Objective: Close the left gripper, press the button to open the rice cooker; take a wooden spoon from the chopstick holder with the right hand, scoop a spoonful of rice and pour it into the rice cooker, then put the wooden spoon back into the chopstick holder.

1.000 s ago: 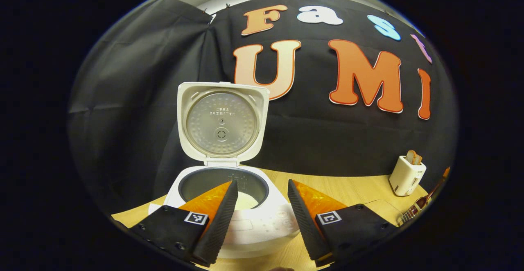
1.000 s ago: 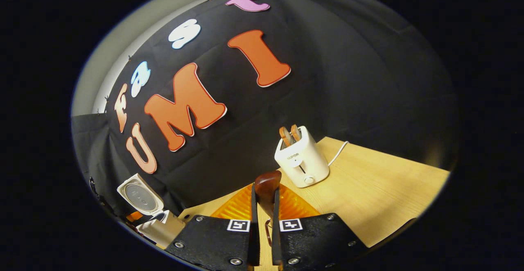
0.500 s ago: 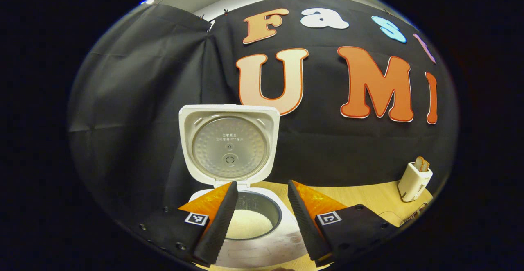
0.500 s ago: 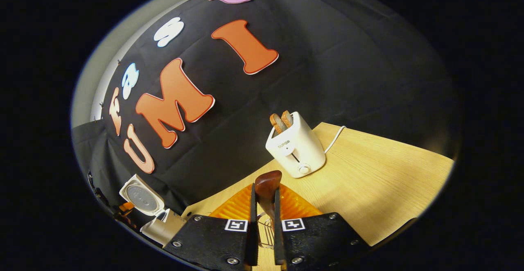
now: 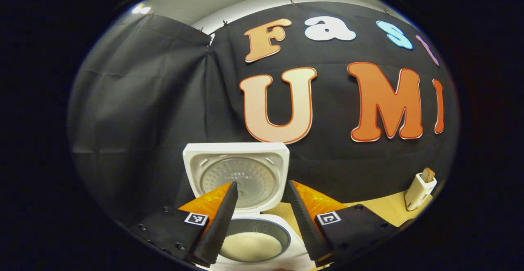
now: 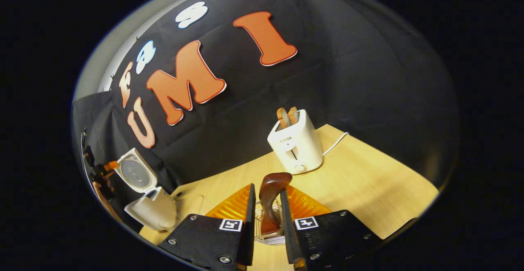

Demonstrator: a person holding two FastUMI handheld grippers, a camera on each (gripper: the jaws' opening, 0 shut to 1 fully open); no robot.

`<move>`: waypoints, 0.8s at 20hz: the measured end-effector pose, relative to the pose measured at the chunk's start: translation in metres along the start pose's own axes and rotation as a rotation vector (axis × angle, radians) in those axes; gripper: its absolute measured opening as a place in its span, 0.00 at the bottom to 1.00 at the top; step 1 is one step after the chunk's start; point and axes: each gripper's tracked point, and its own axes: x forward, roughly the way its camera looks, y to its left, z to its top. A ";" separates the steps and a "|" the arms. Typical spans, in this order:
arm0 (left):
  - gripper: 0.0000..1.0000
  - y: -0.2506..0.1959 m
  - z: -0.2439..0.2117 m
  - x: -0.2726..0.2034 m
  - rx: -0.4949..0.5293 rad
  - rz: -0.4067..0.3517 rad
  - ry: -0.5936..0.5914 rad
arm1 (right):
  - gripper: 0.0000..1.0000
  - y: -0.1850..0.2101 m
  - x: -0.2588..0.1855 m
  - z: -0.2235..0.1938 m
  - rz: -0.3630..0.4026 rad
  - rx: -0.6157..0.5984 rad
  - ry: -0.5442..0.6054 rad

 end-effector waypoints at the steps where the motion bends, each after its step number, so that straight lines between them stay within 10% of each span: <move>1: 0.81 0.004 0.009 0.005 -0.006 0.007 -0.013 | 0.33 -0.004 -0.002 0.001 -0.007 0.000 0.015; 16: 0.80 0.053 0.087 0.103 -0.016 0.119 -0.078 | 0.74 -0.019 -0.013 0.062 -0.079 -0.180 -0.200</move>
